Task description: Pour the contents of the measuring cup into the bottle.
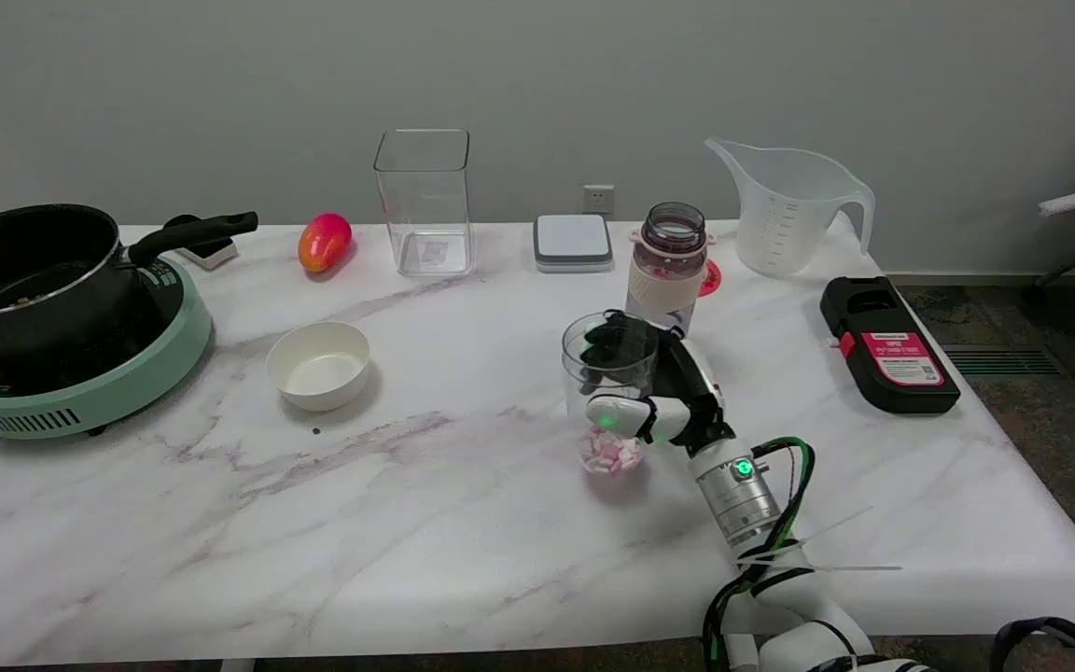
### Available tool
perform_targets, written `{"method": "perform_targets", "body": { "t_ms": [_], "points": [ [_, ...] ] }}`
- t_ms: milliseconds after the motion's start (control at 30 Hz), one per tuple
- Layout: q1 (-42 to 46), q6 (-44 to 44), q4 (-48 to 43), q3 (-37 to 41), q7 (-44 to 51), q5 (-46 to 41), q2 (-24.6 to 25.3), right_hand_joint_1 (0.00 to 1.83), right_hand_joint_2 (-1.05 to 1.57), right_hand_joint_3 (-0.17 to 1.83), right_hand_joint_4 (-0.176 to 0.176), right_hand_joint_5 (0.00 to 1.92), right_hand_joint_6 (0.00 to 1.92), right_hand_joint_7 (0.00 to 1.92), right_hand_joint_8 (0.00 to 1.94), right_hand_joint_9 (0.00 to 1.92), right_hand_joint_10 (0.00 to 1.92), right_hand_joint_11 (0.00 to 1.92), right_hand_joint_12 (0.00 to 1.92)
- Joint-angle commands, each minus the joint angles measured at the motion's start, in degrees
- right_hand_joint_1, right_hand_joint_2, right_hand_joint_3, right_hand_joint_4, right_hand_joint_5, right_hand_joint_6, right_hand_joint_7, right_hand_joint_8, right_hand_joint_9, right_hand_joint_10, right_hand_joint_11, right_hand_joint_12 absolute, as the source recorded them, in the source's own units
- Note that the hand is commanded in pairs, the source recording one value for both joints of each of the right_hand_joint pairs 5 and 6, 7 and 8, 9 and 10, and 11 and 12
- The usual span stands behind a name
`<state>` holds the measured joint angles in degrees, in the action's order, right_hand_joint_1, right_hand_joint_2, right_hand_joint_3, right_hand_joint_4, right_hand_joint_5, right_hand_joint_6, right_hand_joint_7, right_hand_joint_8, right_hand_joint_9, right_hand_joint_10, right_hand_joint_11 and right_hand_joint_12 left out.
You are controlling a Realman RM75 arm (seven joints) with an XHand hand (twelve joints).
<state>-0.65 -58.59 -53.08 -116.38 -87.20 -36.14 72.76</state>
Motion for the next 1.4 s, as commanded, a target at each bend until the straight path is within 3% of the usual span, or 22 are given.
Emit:
{"method": "perform_targets", "body": {
  "t_ms": [33, 500, 800, 1033, 1400],
  "points": [
    [3.5, -8.1, -2.9, 1.9, 4.6, -5.3, -2.6, 1.19, 1.33, 0.34, 0.0, 1.65, 1.65, 1.64, 1.64, 1.49, 1.49, 1.27, 1.27],
    [9.8, -14.5, -7.0, 5.2, 9.3, -14.4, -4.6, 1.14, 1.48, 0.28, 0.0, 1.72, 1.72, 1.7, 1.7, 1.58, 1.58, 1.33, 1.33],
    [12.2, -15.2, -9.5, 11.8, 9.3, -15.8, -6.5, 1.11, 1.57, 0.25, 0.0, 1.76, 1.76, 1.75, 1.75, 1.64, 1.64, 1.4, 1.4],
    [11.6, -14.7, -10.4, 13.9, 8.8, -15.9, -8.4, 1.14, 1.57, 0.24, 0.0, 1.82, 1.82, 1.87, 1.87, 1.8, 1.8, 1.64, 1.64],
    [9.6, -9.5, -12.9, 17.6, 8.7, -17.3, -11.4, 1.18, 1.57, 0.24, 0.0, 1.92, 1.92, 1.92, 1.92, 1.9, 1.9, 1.8, 1.8]
  ]
}}
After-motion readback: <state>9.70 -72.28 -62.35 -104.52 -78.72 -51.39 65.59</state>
